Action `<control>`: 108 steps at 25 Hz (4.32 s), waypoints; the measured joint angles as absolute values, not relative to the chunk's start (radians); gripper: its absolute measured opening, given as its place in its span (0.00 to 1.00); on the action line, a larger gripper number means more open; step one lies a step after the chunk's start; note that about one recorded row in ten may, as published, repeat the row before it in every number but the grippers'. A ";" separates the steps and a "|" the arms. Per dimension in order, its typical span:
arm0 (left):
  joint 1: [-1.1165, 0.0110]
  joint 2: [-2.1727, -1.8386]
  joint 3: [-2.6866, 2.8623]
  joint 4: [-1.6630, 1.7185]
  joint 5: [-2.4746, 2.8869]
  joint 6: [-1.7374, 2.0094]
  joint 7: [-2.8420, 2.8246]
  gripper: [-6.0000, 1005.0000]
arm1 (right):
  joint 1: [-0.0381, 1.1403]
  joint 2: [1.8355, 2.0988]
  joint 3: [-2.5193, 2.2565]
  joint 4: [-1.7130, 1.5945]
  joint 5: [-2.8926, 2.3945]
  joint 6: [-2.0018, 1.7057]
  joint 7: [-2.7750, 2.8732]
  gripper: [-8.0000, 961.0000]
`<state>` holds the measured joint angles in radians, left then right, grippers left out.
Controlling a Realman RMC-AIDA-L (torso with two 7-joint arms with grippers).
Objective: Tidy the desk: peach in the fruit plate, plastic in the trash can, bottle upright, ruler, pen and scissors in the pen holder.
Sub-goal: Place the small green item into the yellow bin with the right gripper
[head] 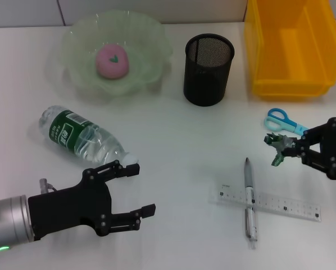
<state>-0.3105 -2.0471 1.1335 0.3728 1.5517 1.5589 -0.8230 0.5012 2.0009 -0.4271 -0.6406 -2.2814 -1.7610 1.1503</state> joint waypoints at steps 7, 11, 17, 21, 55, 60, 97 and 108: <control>-0.317 -2.045 1.132 0.373 1.553 1.561 -0.839 0.85 | 0.430 2.020 -0.281 -0.443 -2.200 -1.699 0.905 0.05; -0.318 -2.044 1.132 0.373 1.552 1.560 -0.839 0.85 | 0.402 2.029 -0.274 -0.403 -2.130 -1.696 0.851 0.05; -0.318 -2.045 1.132 0.373 1.552 1.557 -0.836 0.85 | 0.392 2.051 -0.273 -0.307 -2.058 -1.646 0.774 0.05; -0.317 -2.046 1.132 0.373 1.551 1.555 -0.834 0.85 | 0.399 2.065 -0.279 -0.295 -2.058 -1.625 0.759 0.05; -0.330 -2.071 1.070 0.283 1.470 1.594 -0.737 0.84 | 0.437 2.082 -0.259 -0.150 -1.696 -1.387 0.640 0.05; -0.331 -2.071 1.066 0.276 1.470 1.594 -0.737 0.84 | 0.471 2.084 -0.259 -0.091 -1.548 -1.311 0.576 0.05; -0.331 -2.069 1.066 0.275 1.469 1.591 -0.736 0.84 | 0.603 2.088 -0.255 -0.040 -1.420 -1.047 0.515 0.13; -0.330 -2.069 1.065 0.275 1.469 1.592 -0.736 0.84 | 0.610 2.088 -0.235 -0.038 -1.420 -1.027 0.515 0.42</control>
